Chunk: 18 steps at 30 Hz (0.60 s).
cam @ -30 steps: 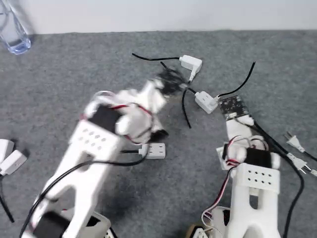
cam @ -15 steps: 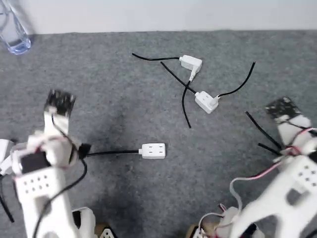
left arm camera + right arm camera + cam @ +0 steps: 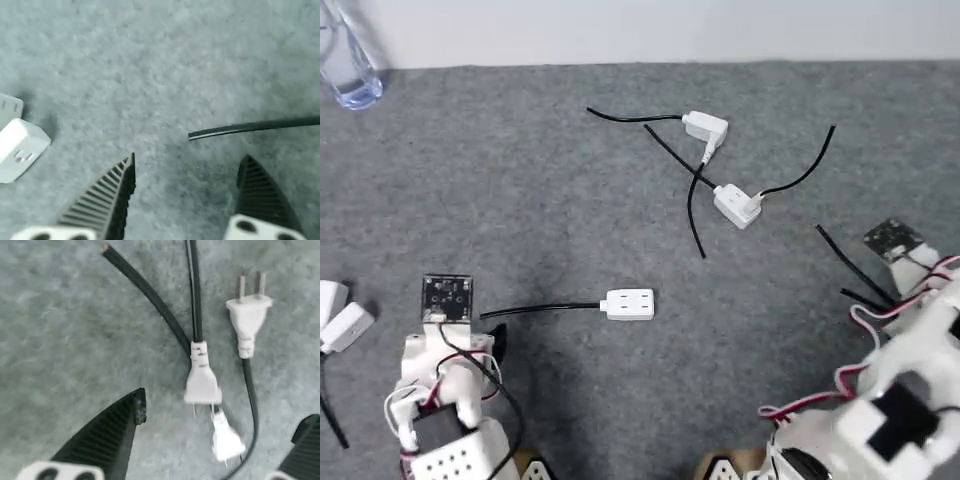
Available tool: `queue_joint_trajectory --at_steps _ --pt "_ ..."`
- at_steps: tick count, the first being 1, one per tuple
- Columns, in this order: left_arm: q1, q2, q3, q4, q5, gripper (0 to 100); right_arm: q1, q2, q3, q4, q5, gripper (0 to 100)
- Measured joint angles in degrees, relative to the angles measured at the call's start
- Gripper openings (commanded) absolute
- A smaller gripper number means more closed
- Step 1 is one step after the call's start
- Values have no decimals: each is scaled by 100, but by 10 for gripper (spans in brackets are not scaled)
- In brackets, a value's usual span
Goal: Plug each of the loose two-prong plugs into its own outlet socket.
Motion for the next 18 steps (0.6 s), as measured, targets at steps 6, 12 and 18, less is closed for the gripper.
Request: queue_joint_trajectory --at_steps 6,12,18 --pt "44 -281 0 448 9 310 79 949 -308 -738 114 259" --pt "88 -281 0 448 9 310 79 1495 -835 -730 132 201" --pt "79 -281 0 448 9 310 123 1565 -949 -554 132 152"
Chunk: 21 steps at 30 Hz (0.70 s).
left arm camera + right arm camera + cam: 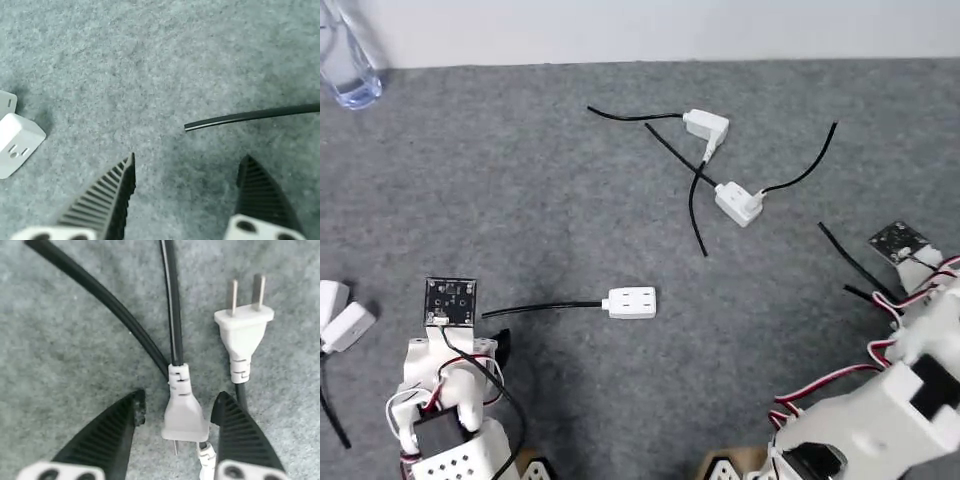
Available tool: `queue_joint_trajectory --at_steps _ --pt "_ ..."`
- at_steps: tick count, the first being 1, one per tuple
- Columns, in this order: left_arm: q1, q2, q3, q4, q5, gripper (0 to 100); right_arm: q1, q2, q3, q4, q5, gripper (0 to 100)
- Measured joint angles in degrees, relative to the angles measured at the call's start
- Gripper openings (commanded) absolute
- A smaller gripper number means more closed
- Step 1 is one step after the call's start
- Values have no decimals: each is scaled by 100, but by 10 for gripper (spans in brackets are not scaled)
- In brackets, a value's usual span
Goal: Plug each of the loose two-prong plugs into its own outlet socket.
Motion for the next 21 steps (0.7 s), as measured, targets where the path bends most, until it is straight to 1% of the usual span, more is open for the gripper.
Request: queue_joint_trajectory --at_steps 3,4,9,13,17,21 --pt "0 0 0 0 0 310 53 70 -167 308 0 29" --pt "0 0 0 0 0 310 53 97 -264 413 -9 7" --pt "0 0 0 0 0 310 70 -123 -246 1204 -9 11" --pt "0 0 0 0 0 310 88 -536 -202 2251 -141 11" --pt "0 0 0 0 0 310 -202 -1134 -202 3305 -642 11" --pt "0 0 0 0 0 310 -800 -1653 -202 4167 -1380 14"
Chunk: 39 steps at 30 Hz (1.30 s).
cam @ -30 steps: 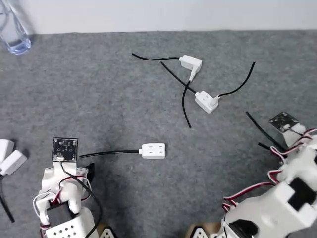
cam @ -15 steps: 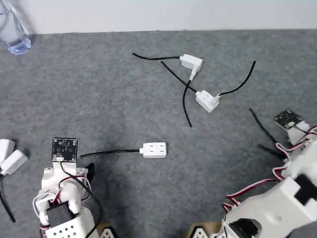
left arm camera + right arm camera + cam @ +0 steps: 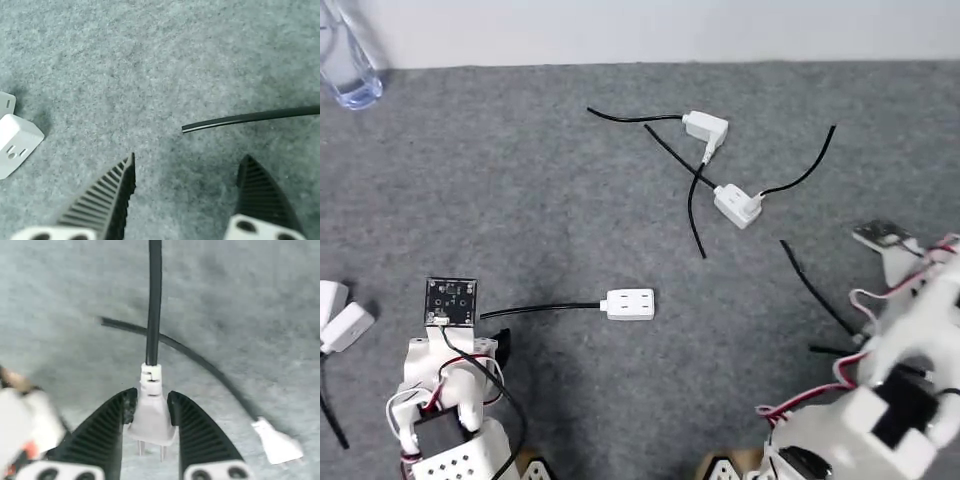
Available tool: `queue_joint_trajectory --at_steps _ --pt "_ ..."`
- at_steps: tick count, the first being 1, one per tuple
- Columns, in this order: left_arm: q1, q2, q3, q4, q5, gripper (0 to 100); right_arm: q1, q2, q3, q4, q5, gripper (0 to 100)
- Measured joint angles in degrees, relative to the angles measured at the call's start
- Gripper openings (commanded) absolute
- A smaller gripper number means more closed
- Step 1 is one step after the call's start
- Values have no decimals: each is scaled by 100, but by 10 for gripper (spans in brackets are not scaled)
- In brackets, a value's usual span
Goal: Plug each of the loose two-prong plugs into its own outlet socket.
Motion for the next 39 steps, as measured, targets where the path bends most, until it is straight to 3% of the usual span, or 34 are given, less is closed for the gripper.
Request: queue_joint_trajectory --at_steps 7,19,22,31,39 --pt "0 0 0 0 0 310 -1169 -492 0 352 -2453 26" --pt "0 0 0 0 0 310 -2611 -545 0 369 -7508 239" --pt "0 0 0 0 0 310 -2954 -466 0 334 -8431 255" --pt "0 0 0 0 0 310 -3473 35 0 387 -8747 256" --pt "0 0 0 0 0 310 -3420 475 -105 1090 -6462 252"
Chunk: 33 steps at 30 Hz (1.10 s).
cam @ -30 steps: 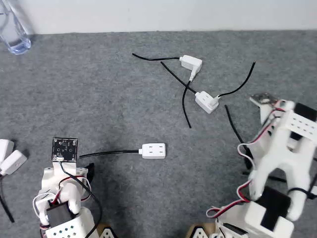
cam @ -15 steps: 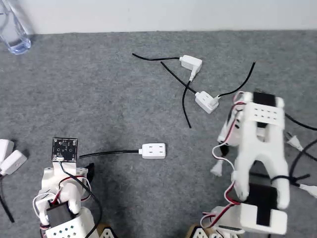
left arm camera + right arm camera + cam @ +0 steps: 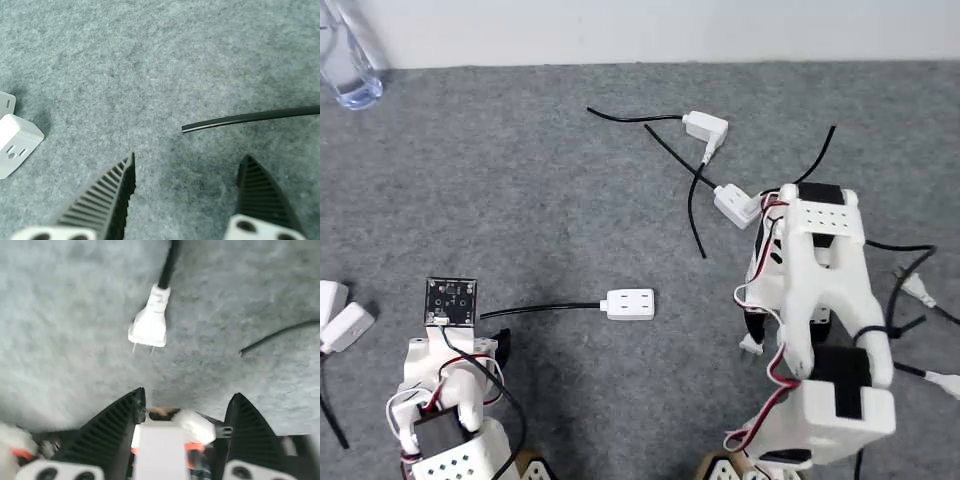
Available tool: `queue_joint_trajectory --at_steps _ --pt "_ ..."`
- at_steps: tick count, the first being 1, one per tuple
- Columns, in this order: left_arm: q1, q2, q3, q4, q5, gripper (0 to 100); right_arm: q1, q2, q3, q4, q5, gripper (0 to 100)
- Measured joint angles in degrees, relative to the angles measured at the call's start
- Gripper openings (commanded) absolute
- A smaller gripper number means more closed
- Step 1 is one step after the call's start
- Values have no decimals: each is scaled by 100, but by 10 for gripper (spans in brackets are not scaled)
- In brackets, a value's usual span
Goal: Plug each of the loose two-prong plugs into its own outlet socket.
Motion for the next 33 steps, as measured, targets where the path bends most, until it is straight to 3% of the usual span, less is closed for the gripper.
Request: queue_joint_trajectory --at_steps 4,9,17,33 --pt "0 0 0 0 0 310 273 141 -9 0 1257 252" --pt "0 0 0 0 0 310 686 176 -633 0 1705 255" --pt "0 0 0 0 0 310 897 229 -1327 0 3130 252" --pt "0 0 0 0 0 310 774 26 -1319 0 9802 252"
